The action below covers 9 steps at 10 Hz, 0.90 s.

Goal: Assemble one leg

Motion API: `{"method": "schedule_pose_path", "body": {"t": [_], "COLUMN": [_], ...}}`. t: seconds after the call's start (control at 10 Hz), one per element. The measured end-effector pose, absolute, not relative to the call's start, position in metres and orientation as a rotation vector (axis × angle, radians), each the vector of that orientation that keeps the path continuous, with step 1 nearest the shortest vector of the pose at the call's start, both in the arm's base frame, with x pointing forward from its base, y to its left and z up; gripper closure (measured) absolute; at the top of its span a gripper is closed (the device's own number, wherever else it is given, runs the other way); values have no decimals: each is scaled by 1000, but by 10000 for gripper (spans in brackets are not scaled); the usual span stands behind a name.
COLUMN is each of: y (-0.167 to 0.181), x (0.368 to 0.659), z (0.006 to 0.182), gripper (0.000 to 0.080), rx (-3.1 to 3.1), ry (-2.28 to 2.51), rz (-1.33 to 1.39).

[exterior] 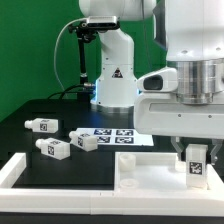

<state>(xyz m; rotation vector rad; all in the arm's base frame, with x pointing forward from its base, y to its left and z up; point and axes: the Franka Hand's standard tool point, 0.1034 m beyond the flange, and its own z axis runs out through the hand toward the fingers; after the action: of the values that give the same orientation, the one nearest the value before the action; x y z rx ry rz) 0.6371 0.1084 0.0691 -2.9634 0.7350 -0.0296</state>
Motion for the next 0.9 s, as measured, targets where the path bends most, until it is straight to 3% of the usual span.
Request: {"method": "schedule_pose_path", "body": {"t": [0.6,0.9], "y": [112,113], "x": [641,641], "z": [67,67], "gripper": [515,514], "rx": [-2162,-2189], "ry": [2078,2050], "rz": [87,81]}}
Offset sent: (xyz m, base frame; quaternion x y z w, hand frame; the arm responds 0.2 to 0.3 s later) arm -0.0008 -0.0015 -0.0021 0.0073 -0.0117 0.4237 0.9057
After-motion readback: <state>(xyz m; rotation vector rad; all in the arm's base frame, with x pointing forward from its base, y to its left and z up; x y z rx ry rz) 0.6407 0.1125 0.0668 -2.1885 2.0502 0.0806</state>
